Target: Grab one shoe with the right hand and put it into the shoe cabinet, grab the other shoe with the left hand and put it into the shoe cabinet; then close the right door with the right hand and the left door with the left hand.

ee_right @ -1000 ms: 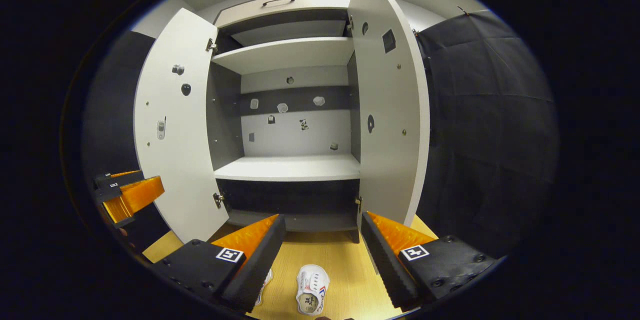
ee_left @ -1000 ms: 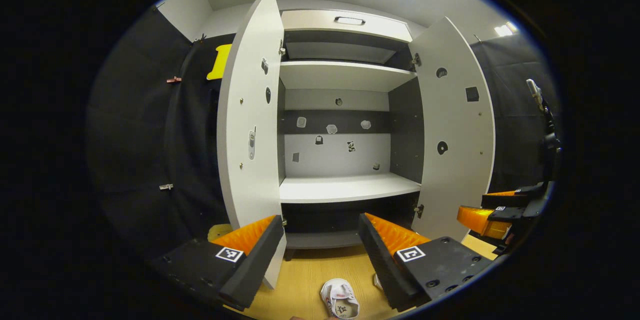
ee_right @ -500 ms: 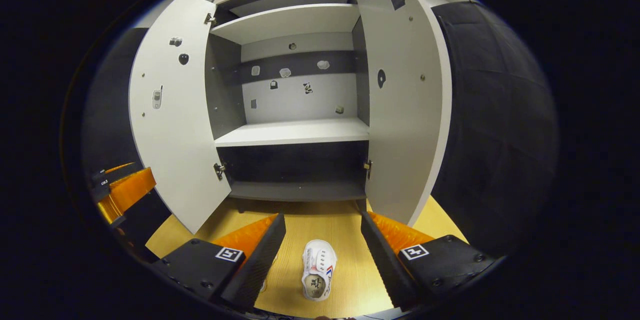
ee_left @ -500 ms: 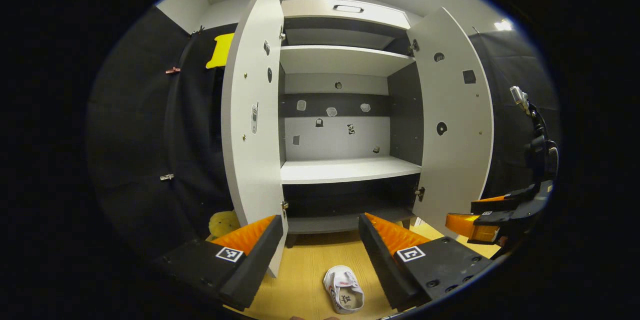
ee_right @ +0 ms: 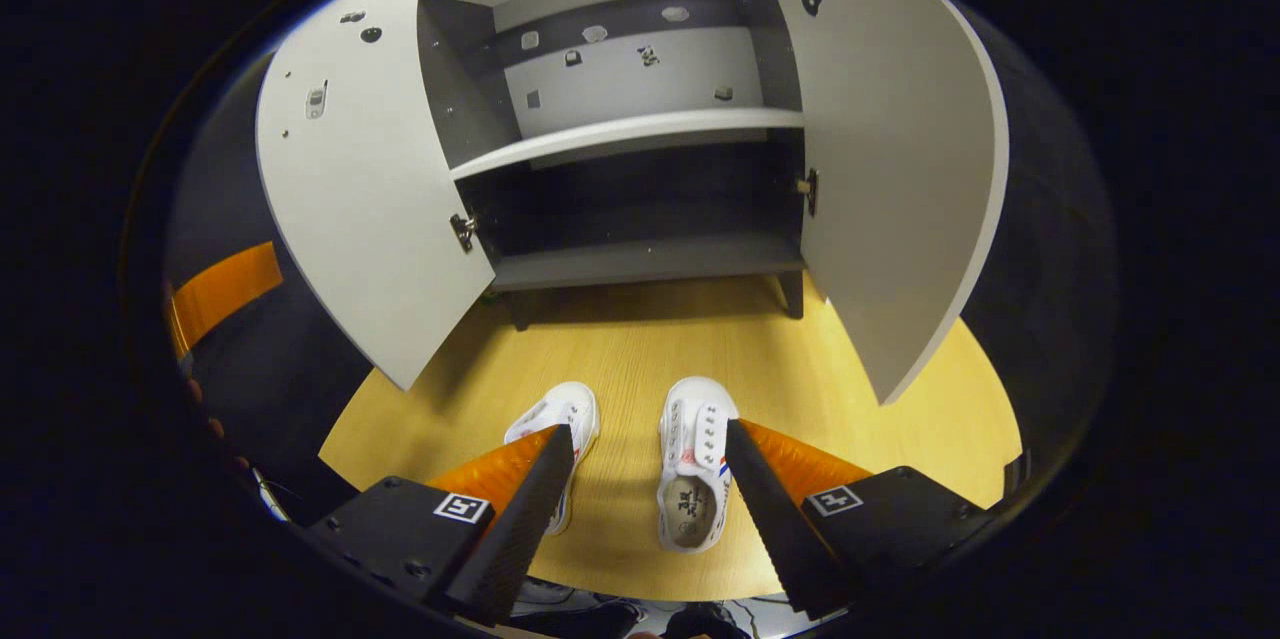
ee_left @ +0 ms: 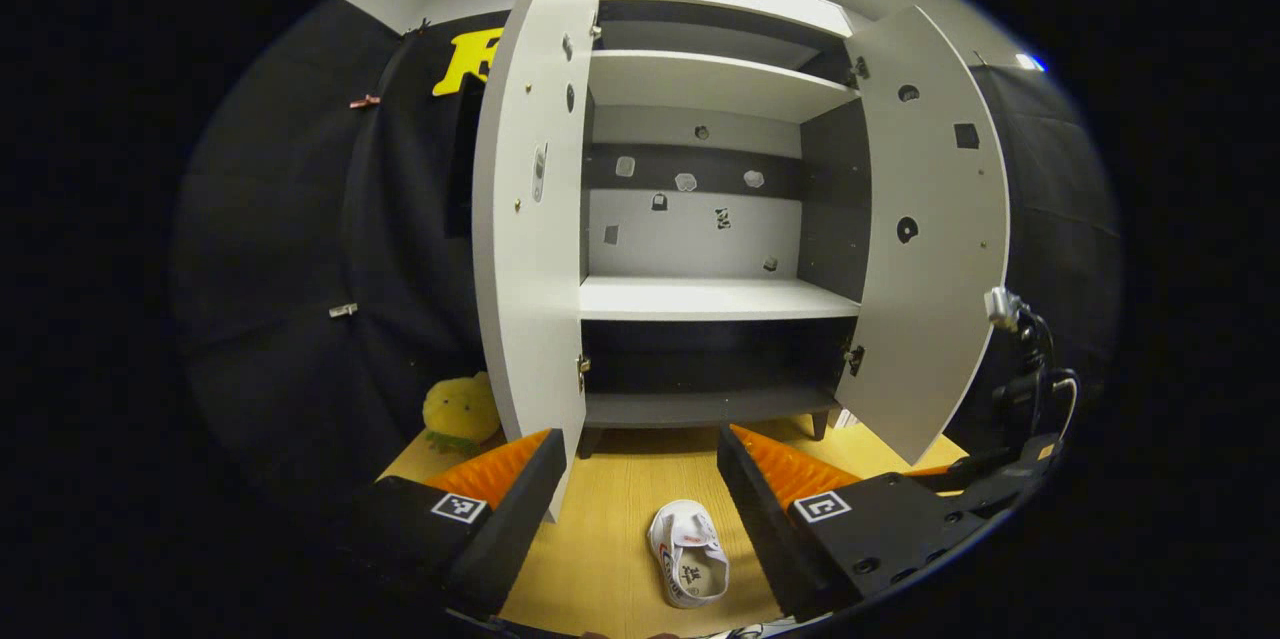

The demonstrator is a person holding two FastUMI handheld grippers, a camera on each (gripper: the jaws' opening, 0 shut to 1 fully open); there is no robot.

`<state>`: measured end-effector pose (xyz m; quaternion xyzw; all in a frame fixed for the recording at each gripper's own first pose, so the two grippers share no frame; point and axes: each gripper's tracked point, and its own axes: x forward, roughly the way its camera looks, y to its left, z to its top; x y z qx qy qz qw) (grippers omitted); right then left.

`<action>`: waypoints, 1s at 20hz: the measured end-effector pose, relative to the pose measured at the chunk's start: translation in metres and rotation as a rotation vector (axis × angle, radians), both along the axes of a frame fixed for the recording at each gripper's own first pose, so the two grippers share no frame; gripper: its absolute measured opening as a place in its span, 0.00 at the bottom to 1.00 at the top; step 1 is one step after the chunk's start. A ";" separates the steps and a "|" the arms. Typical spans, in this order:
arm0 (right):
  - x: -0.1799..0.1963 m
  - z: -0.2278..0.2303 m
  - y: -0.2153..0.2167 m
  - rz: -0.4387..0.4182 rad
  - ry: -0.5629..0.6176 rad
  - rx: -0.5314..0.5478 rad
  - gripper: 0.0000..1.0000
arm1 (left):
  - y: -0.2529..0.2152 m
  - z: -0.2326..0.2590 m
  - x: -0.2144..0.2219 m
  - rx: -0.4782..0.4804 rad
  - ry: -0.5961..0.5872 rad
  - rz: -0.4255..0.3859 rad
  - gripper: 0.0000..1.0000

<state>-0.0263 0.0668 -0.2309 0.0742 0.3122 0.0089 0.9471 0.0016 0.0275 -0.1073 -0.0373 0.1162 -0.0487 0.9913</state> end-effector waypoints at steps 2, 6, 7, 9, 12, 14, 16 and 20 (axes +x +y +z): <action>-0.001 -0.029 -0.002 -0.006 0.047 -0.017 0.99 | 0.006 -0.014 -0.001 0.017 0.032 0.021 0.95; -0.004 -0.072 0.005 -0.008 0.135 -0.007 0.99 | 0.011 -0.035 -0.004 0.039 0.076 0.032 0.95; -0.003 -0.080 0.008 -0.004 0.142 -0.001 0.99 | 0.011 -0.039 -0.004 0.047 0.082 0.030 0.95; -0.001 -0.094 0.010 0.007 0.146 -0.020 0.99 | 0.010 -0.046 -0.006 0.055 0.092 0.024 0.95; 0.004 -0.114 0.014 0.011 0.153 -0.029 0.99 | 0.006 -0.055 -0.004 0.031 0.117 0.011 0.95; 0.009 -0.127 0.015 0.006 0.162 -0.024 0.99 | 0.006 -0.061 -0.003 0.032 0.130 0.010 0.95; 0.010 -0.136 0.019 0.006 0.169 -0.012 0.99 | 0.008 -0.067 -0.002 0.045 0.137 0.010 0.95; 0.014 -0.149 0.021 0.022 0.147 -0.036 0.99 | 0.011 -0.077 -0.002 0.048 0.159 0.010 0.95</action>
